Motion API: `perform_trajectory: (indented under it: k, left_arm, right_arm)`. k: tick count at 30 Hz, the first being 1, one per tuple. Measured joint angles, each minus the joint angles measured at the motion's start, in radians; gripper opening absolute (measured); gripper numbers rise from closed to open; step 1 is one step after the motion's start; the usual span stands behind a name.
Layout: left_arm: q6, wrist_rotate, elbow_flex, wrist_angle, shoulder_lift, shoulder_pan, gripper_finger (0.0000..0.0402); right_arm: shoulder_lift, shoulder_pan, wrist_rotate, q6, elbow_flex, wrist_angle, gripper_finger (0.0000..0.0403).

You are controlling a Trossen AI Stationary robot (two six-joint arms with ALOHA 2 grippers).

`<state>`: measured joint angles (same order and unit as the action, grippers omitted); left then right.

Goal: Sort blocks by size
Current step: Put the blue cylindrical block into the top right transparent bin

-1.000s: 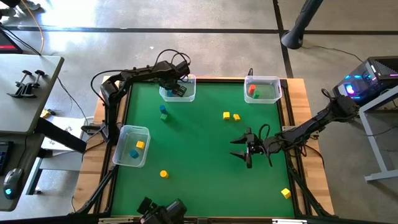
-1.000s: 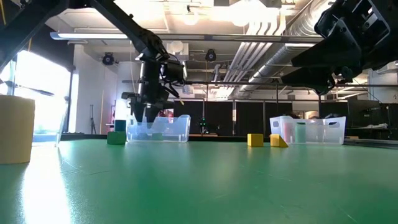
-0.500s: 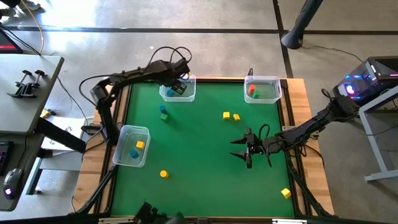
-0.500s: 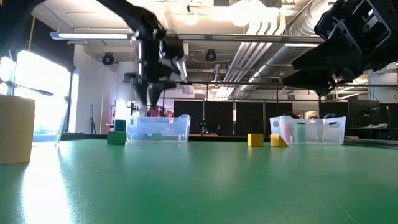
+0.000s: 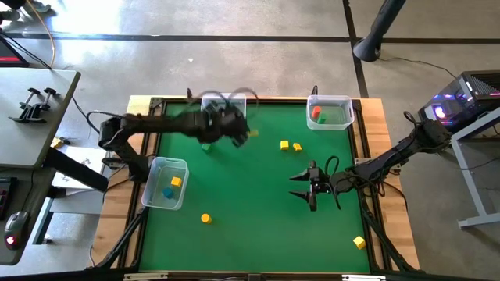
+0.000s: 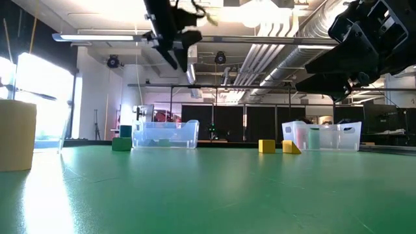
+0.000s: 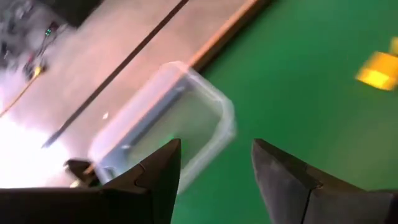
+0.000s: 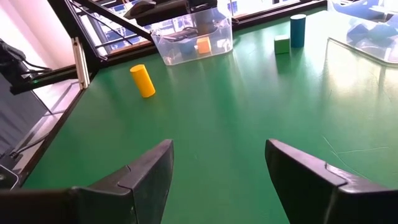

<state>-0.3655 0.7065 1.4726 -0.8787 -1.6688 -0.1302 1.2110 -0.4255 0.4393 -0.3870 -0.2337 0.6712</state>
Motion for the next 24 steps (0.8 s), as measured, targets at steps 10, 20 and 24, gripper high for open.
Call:
perform_trajectory:
  k: [10, 20, 24]
  left_arm:
    - [-0.141, -0.089, -0.208, 0.294, -0.001, 0.211, 0.0184]
    - [-0.168, -0.040, -0.355, 0.605, 0.000, 0.338, 0.0184]
    - [-0.242, -0.028, -0.438, 0.622, 0.009, 0.341, 0.0184]
  right_arm:
    - [0.000, 0.000, 0.009, 0.014, 0.000, 0.000, 0.0249]
    - [0.000, 0.000, 0.030, 0.002, 0.000, 0.015, 0.0249]
    - [0.000, 0.000, 0.031, -0.022, 0.000, 0.014, 0.0249]
